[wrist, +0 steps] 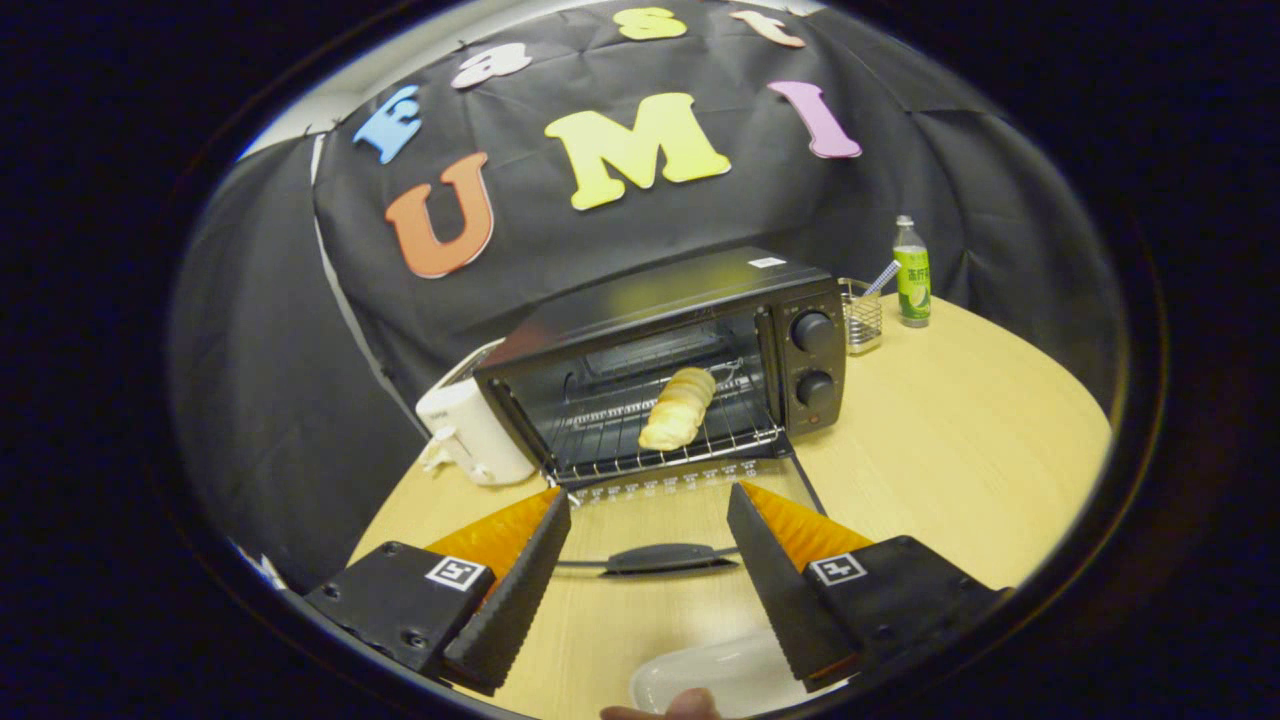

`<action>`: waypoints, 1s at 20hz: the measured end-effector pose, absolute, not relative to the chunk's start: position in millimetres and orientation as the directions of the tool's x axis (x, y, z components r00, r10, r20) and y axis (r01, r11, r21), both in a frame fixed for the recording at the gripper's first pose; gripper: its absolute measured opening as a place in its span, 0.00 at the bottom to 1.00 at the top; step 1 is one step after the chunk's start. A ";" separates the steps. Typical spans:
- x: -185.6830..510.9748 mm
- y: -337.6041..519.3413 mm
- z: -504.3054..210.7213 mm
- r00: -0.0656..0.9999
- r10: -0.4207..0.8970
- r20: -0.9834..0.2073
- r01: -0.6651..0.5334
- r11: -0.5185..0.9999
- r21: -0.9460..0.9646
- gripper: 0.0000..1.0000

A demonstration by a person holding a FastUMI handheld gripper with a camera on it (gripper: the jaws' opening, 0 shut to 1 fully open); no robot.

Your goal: Open the toaster oven, put the food inside, and close the toaster oven door.

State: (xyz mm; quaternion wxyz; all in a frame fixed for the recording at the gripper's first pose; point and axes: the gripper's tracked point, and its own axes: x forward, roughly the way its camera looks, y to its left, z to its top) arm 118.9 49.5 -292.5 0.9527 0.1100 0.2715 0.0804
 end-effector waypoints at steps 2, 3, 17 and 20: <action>107.7 49.4 -308.4 0.815 0.212 -0.539 -0.135 0.974 0.180 1.00; 102.9 51.6 -316.5 0.802 0.217 -0.556 -0.159 0.976 0.151 1.00; 101.4 56.6 -411.0 0.659 0.135 -0.740 -0.108 0.991 0.084 1.00; 105.3 57.7 -410.5 0.678 0.093 -0.729 -0.089 0.995 0.044 1.00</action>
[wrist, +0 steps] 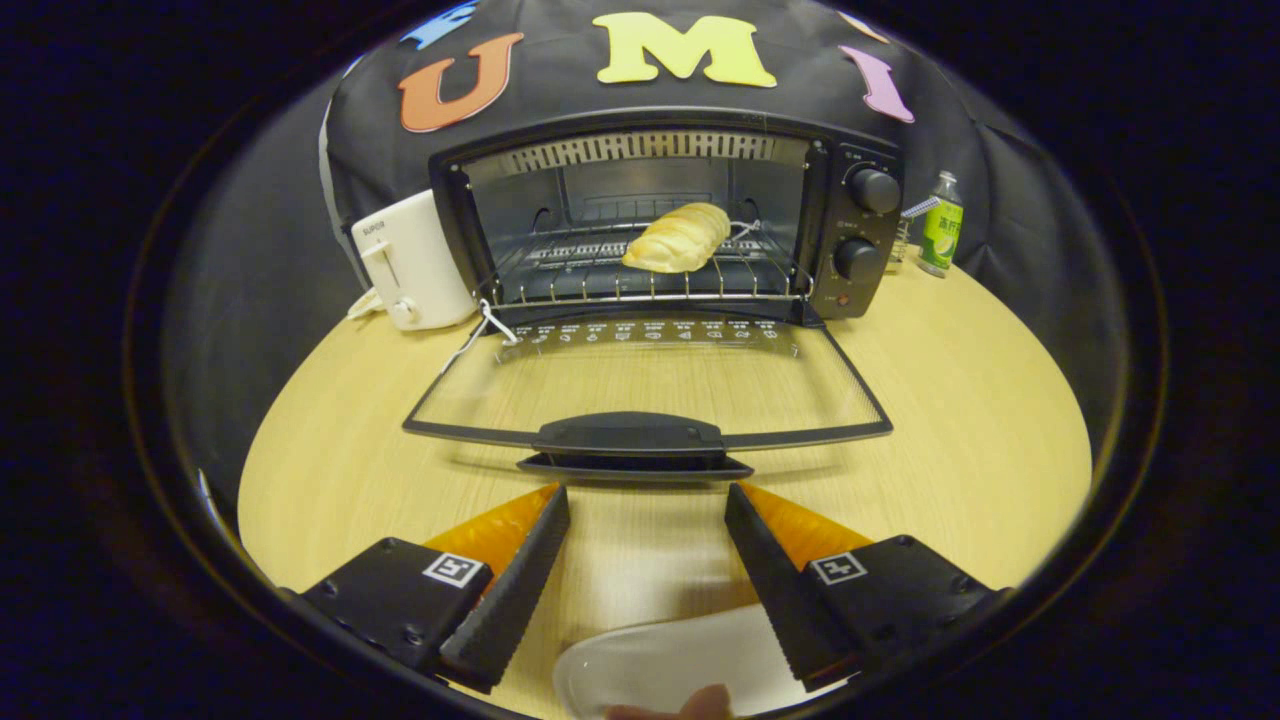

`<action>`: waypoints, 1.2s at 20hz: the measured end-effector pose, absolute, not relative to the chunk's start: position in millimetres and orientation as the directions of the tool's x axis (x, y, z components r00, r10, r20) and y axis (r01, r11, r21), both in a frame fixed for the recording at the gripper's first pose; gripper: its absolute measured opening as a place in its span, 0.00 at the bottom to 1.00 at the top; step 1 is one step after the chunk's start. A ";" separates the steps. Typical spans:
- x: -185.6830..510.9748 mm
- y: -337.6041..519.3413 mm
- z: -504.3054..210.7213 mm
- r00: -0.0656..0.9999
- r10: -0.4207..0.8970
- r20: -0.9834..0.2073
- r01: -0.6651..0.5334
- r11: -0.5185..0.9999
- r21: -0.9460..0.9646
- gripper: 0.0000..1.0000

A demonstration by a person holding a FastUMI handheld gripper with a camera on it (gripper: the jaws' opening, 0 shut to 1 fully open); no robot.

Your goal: Open the toaster oven, put the food inside, and close the toaster oven door.

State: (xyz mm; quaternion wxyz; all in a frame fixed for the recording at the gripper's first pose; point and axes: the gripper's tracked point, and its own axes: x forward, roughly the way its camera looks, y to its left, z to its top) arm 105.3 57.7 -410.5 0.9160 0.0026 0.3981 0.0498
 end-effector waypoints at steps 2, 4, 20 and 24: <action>106.4 58.3 -408.3 0.696 0.086 -0.712 -0.073 0.996 0.049 1.00; 105.2 57.4 -398.6 0.715 0.094 -0.693 -0.071 0.996 0.062 1.00; 156.6 54.8 -256.4 0.919 0.112 -0.379 -0.094 0.993 0.067 1.00; 131.7 42.9 -199.8 0.956 0.109 -0.272 -0.101 0.994 0.040 1.00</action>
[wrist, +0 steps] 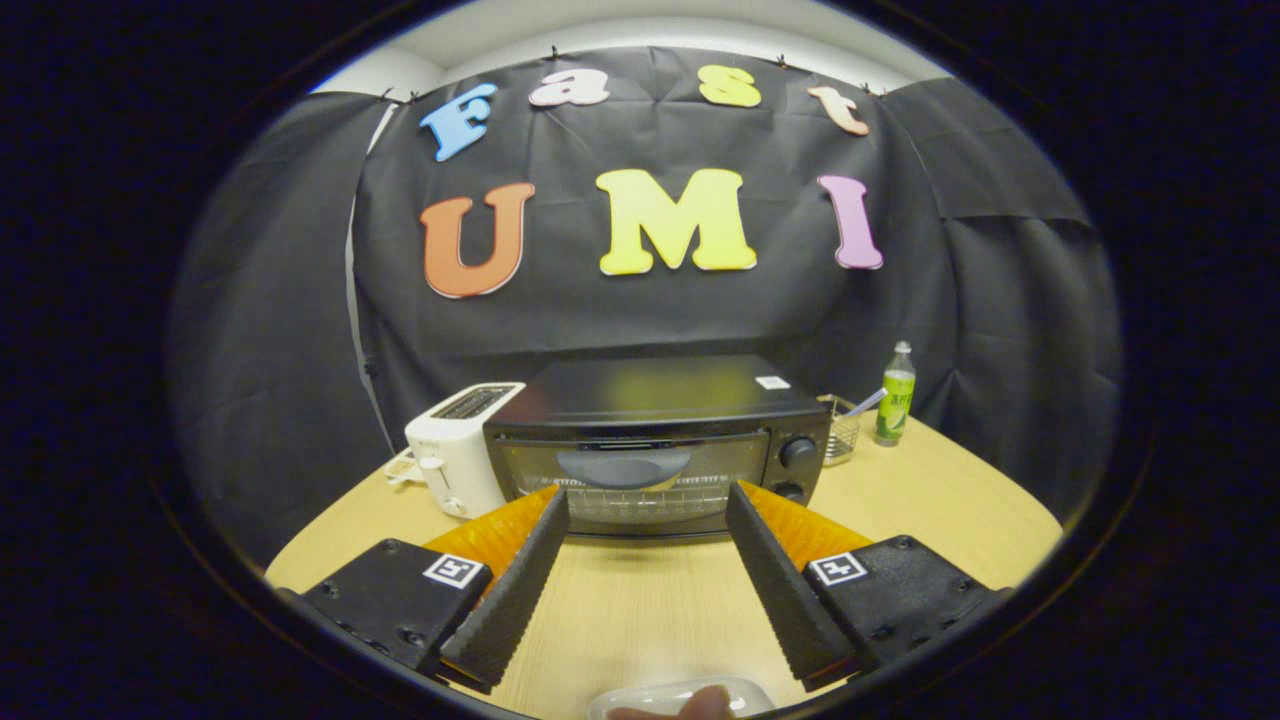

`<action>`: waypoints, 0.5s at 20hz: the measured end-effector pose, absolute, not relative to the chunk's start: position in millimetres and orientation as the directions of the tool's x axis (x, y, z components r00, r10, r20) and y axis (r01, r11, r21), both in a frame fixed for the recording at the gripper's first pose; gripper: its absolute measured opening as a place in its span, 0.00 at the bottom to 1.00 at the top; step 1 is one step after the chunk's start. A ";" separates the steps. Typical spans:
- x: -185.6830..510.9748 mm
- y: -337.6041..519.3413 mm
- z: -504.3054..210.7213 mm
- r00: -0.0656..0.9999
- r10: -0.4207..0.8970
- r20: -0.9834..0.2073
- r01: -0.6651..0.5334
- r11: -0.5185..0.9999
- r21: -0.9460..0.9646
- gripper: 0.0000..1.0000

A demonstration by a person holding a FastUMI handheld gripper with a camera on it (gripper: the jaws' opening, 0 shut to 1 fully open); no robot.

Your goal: Open the toaster oven, put the food inside, and close the toaster oven door.

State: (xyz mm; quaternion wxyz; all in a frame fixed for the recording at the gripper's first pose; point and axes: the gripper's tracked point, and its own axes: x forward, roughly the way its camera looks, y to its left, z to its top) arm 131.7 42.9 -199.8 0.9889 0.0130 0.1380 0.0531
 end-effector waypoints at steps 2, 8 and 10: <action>113.5 37.1 -163.1 0.969 0.119 -0.215 -0.112 0.993 0.042 1.00; 41.7 7.1 -58.7 0.993 0.093 -0.074 -0.089 0.995 0.051 1.00; 16.6 -4.9 -39.7 0.996 0.053 -0.068 -0.050 0.997 0.052 1.00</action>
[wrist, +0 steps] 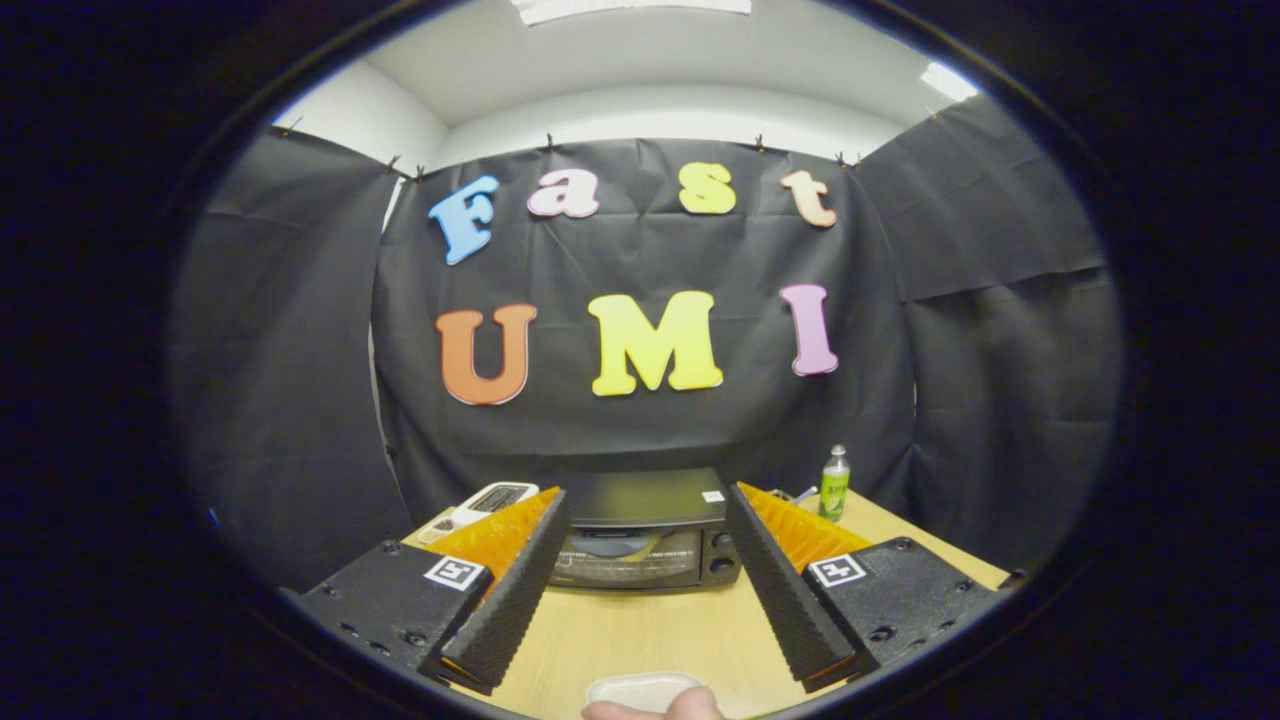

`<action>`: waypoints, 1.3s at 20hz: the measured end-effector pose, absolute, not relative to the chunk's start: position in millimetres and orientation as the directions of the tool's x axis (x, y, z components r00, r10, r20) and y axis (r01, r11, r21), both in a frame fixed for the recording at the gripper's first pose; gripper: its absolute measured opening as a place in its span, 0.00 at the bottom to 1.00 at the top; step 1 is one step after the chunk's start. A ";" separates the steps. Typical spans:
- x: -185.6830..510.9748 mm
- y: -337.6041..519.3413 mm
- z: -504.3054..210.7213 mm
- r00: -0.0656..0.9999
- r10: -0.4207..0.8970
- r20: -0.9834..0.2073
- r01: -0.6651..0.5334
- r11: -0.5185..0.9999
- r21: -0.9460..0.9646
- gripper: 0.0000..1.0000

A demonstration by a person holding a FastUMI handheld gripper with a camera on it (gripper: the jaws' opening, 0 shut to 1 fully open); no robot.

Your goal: Open the toaster oven, put the food inside, and close the toaster oven door.

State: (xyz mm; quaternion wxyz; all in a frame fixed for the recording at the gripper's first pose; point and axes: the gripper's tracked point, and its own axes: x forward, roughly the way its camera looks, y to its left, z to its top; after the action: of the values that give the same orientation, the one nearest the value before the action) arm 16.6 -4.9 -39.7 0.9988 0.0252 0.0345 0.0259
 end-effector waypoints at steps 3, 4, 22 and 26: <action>-19.5 -15.6 -9.6 1.000 0.004 -0.029 -0.003 0.999 0.041 1.00; -31.1 -14.3 1.4 1.000 -0.003 0.003 0.002 0.999 0.041 1.00; -67.7 45.8 -14.2 0.997 0.066 -0.037 -0.066 0.998 -0.008 1.00; -68.5 50.2 -13.5 0.996 0.075 -0.037 -0.076 0.997 -0.005 1.00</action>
State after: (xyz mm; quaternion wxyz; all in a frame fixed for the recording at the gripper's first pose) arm -68.5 50.2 -13.5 0.9991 -0.0034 0.0182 0.0378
